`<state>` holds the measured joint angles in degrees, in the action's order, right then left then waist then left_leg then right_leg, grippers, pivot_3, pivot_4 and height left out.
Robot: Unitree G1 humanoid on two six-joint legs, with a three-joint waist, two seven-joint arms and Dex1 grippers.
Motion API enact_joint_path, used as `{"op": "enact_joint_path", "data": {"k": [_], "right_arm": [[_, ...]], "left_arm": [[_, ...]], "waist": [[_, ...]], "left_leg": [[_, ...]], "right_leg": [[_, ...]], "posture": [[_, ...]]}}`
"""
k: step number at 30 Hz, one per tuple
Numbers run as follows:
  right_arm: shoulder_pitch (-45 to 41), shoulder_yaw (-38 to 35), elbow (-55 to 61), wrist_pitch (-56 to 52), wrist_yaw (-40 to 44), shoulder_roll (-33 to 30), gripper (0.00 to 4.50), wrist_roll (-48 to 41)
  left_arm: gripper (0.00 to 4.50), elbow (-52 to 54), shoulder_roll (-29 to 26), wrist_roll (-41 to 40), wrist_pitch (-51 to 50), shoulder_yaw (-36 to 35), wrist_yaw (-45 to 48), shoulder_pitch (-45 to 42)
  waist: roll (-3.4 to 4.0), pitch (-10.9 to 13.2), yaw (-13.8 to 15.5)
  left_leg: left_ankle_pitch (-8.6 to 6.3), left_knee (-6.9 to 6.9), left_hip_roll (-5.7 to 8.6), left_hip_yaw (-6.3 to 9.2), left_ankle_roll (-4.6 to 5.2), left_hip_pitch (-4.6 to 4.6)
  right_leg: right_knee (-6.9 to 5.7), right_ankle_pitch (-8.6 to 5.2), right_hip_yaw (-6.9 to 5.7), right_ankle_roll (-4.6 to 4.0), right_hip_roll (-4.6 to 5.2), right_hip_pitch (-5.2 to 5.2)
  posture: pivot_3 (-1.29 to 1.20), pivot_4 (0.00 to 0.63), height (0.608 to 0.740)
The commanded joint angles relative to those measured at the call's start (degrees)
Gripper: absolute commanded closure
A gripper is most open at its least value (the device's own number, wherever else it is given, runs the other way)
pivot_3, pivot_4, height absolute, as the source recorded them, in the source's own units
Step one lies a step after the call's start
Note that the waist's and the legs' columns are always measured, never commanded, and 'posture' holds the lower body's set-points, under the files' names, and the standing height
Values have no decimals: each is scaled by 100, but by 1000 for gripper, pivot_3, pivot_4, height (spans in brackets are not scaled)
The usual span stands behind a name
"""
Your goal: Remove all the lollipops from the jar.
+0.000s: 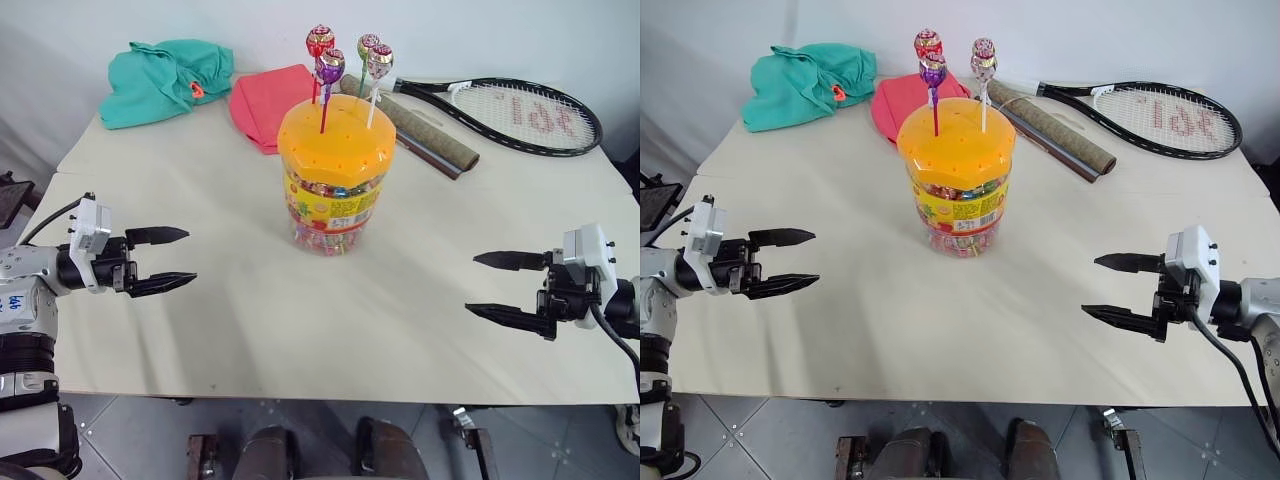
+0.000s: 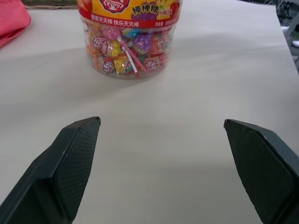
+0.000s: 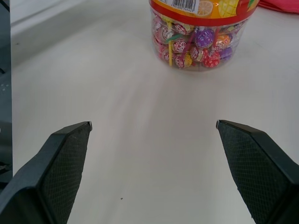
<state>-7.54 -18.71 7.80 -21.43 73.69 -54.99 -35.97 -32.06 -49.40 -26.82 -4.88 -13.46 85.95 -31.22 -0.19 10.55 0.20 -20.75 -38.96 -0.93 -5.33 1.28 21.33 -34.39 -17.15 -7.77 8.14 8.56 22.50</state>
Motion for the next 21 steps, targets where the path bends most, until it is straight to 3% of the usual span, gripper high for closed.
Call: {"op": "enact_joint_path", "data": {"k": [1,6,13,17,21], "right_arm": [[-30,-256,110,4,-32,-38,37,-120],[-37,-276,158,-44,-112,-7,37,-184],[-81,-535,456,-299,-420,51,37,-534],[-259,-597,712,-494,-640,95,37,-807],[-531,-592,904,-640,-815,126,37,-1035]], "left_arm": [[0,132,-64,-190,-116,-132,224,-71],[0,280,-60,-70,-75,-172,-196,-23],[0,1342,-93,-481,-847,-480,-727,95],[0,1945,-141,-721,-1434,-314,-842,-481],[0,1976,280,-502,-1495,46,-1367,-1415]], "waist": [[0,0,0],[0,0,1],[0,0,0],[-8,5,36],[-8,5,122]], "left_leg": [[0,-1,0,0,0,0],[-1,-8,0,1,0,0],[-1,-11,-1,4,0,0],[-1,-20,-1,8,0,2],[-1,-27,2,5,0,0]], "right_leg": [[-2,0,0,0,0,0],[-9,0,1,0,1,0],[-15,0,3,0,3,0],[-22,0,2,0,3,0],[-29,0,8,-1,5,0]], "posture": [[0,150,740],[0,150,740],[0,150,740],[0,150,740],[0,150,740]]}}
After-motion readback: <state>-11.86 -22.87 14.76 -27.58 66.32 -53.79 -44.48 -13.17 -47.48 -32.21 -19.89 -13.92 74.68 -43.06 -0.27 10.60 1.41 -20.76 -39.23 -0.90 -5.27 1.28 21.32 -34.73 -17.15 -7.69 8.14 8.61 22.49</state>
